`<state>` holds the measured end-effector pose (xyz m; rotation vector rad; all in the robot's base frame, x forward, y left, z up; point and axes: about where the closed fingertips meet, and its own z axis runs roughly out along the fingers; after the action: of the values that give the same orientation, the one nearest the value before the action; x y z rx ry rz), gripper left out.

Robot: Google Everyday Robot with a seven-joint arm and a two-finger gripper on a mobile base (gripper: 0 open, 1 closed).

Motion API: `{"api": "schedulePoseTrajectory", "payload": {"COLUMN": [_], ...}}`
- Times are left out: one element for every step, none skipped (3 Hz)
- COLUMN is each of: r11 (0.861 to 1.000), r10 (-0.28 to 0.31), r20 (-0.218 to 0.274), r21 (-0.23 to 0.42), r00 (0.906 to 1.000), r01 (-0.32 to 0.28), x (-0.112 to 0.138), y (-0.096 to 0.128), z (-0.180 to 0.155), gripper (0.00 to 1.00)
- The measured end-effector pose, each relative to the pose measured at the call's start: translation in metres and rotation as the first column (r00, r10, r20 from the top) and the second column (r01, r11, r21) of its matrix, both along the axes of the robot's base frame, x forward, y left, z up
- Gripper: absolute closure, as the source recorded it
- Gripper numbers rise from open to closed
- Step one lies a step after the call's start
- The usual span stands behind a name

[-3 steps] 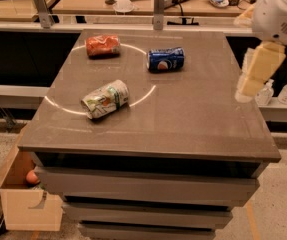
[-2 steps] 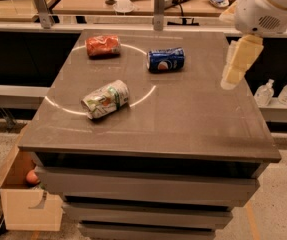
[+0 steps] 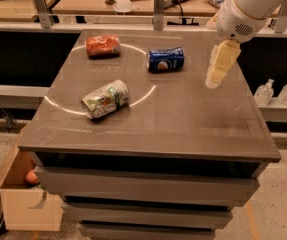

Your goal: Place pepsi can upright

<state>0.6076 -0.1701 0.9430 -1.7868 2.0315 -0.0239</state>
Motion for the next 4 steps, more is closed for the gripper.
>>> {"api": "schedulePoseTrajectory", "payload": {"r11": [1.000,1.000,0.998,0.991], "r10": [-0.008,-0.008,0.047,0.130], "r20": [-0.004,-0.004,-0.016,-0.021], "r21": [0.020,0.020,0.029,0.045], "r00": [1.0000,1.0000,0.9987,0.9913], "r01": [0.008,0.008,-0.047,-0.129], "x": [0.005,0.005,0.033,0.069], "y": [0.003,0.003,0.022,0.050], "z": [-0.006,-0.006,-0.017,-0.033], "gripper": [0.00,0.00,0.00,0.00]}}
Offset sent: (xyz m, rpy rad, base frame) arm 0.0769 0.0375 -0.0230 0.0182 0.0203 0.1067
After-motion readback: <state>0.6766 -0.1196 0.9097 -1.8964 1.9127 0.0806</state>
